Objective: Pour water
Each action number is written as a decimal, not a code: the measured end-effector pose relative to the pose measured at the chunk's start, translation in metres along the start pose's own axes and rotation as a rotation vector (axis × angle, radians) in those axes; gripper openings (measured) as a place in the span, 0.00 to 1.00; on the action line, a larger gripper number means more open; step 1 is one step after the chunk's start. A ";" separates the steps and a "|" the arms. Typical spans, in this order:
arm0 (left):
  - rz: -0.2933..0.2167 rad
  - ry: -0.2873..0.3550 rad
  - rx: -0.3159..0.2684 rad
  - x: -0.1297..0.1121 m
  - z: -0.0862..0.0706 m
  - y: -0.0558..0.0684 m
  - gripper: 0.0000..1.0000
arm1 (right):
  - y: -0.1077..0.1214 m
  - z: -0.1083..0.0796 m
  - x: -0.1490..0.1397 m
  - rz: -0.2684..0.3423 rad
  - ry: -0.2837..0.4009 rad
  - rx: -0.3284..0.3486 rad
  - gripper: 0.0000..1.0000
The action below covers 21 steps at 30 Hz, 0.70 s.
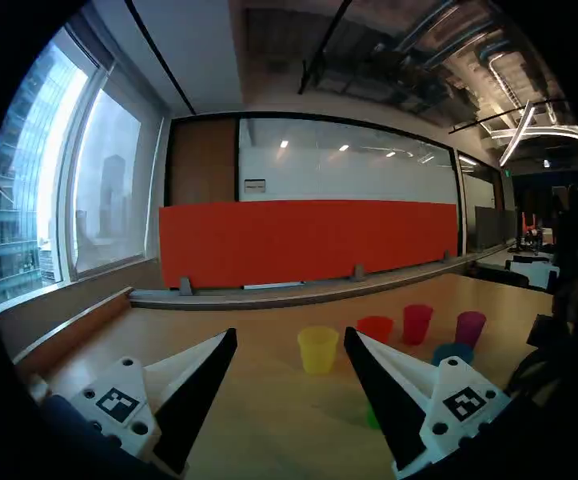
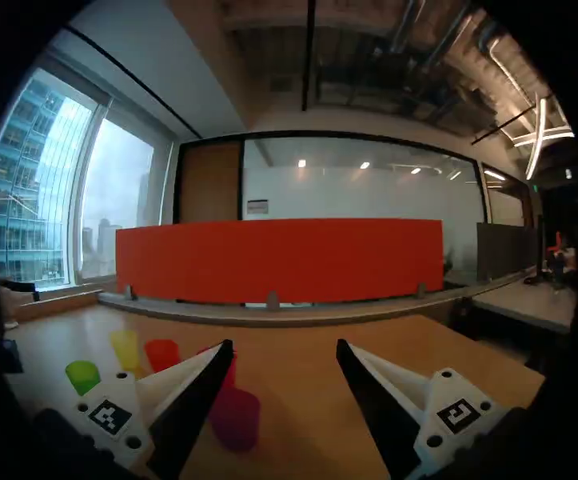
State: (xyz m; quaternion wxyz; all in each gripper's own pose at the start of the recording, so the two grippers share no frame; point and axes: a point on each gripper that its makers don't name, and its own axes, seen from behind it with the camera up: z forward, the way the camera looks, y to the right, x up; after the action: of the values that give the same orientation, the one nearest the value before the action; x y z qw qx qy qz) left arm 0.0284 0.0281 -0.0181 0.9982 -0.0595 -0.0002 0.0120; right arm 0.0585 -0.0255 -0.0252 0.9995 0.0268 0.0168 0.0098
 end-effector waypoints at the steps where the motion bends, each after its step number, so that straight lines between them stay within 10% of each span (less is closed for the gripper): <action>1: -0.001 0.004 0.005 0.001 0.000 -0.001 1.00 | 0.002 0.000 0.001 0.000 0.007 -0.009 1.00; 21: 0.000 0.044 0.068 0.007 0.004 -0.010 1.00 | 0.006 -0.005 0.000 -0.035 0.041 -0.071 1.00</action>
State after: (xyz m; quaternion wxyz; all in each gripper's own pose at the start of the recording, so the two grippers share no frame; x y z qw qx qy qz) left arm 0.0359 0.0192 -0.0126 0.9994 -0.0257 0.0221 0.0106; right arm 0.0583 -0.0194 -0.0295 0.9992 -0.0091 0.0376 -0.0065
